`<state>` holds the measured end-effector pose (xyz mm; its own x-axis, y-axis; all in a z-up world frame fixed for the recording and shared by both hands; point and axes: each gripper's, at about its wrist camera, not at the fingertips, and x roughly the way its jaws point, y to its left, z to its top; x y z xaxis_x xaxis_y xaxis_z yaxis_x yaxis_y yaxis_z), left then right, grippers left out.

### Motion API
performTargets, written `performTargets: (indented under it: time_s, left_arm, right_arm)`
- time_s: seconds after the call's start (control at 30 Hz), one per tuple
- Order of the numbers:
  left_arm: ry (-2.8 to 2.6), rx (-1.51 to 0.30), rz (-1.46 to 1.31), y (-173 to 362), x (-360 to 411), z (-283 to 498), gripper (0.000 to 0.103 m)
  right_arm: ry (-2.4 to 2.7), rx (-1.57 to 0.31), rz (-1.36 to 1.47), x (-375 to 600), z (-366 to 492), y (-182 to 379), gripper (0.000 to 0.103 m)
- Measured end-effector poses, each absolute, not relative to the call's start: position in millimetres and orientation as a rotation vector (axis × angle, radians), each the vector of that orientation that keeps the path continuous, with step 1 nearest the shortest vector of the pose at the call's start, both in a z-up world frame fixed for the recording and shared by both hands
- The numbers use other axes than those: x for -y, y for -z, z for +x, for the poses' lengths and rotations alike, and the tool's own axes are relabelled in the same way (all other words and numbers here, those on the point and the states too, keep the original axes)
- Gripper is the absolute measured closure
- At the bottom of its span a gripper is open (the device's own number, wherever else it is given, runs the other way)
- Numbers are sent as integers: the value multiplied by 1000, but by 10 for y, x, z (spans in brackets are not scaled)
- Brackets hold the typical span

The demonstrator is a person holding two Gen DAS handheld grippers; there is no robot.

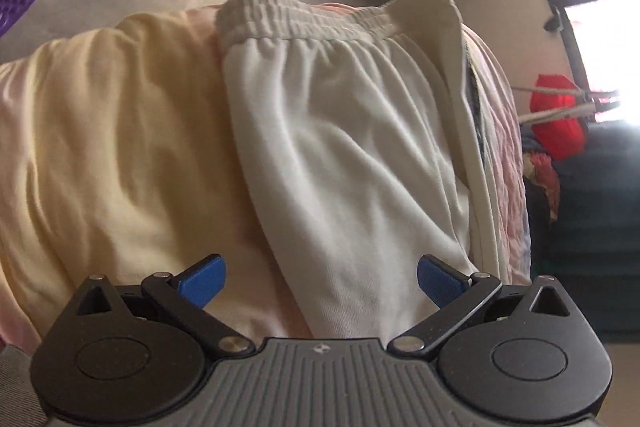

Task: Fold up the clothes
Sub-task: 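Grasp the ribbed white cuff with the left gripper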

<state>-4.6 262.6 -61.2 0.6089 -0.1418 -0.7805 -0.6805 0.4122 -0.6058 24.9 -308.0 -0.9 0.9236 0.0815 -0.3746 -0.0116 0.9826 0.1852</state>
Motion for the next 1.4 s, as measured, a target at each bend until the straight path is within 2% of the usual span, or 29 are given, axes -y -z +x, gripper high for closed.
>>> performTargets:
  time_s: [0.2, 0.3, 0.33, 0.5, 0.67, 0.73, 0.77, 0.87, 1.0, 1.1, 1.13, 1.17, 1.23, 1.3, 1.37, 1.4]
  left_arm:
    - [-520, -854, -1384, 839, -3122, -141, 3]
    - [-431, -818, -1426, 908, -3169, -95, 16]
    - [-390, -794, -1437, 921, -3167, -80, 24]
    - [-196, -619, -1482, 977, -3195, -100, 28]
    - [-241, -626, -1496, 1038, -3249, -193, 47]
    - [-334, -674, -1493, 1080, -3252, -232, 47]
    - [-392, -686, -1495, 1116, -3273, -257, 40]
    - [-406, -640, -1567, 1239, -3345, -306, 41]
    - [-364, -618, -1578, 1306, -3384, -355, 47]
    - [-269, -576, -1578, 1278, -3352, -334, 54]
    - [-229, -556, -1579, 1269, -3338, -315, 54]
    - [-184, -533, -1578, 1261, -3322, -277, 54]
    - [-116, -504, -1558, 1237, -3290, -193, 56]
    - [-125, -519, -1528, 1199, -3261, -174, 66]
    - [-170, -546, -1503, 1161, -3237, -151, 87]
    - [-186, -554, -1497, 1145, -3229, -165, 92]
  right_arm:
    - [40, -397, 338, 3572, 296, 37, 8]
    - [110, -393, 471, 3950, 298, 102, 8]
    - [139, -392, 522, 4085, 281, 155, 8]
    - [307, -403, 738, 4671, 197, 444, 8]
    - [435, -425, 999, 5064, 88, 864, 8]
    - [445, -438, 1073, 5131, 115, 992, 9]
    - [450, -444, 1110, 5164, 128, 1056, 12]
    - [473, -477, 1160, 5204, 214, 1198, 20]
    - [495, -521, 1170, 5225, 464, 1374, 30]
    - [513, -571, 1111, 5197, 698, 1463, 43]
    - [521, -580, 1076, 5180, 764, 1470, 50]
    - [528, -588, 1041, 5162, 830, 1475, 68]
    - [516, -570, 1009, 5120, 910, 1456, 88]
    - [497, -521, 1009, 5088, 921, 1393, 95]
    - [495, -474, 999, 5056, 901, 1300, 97]
    - [495, -444, 996, 5051, 877, 1246, 97]
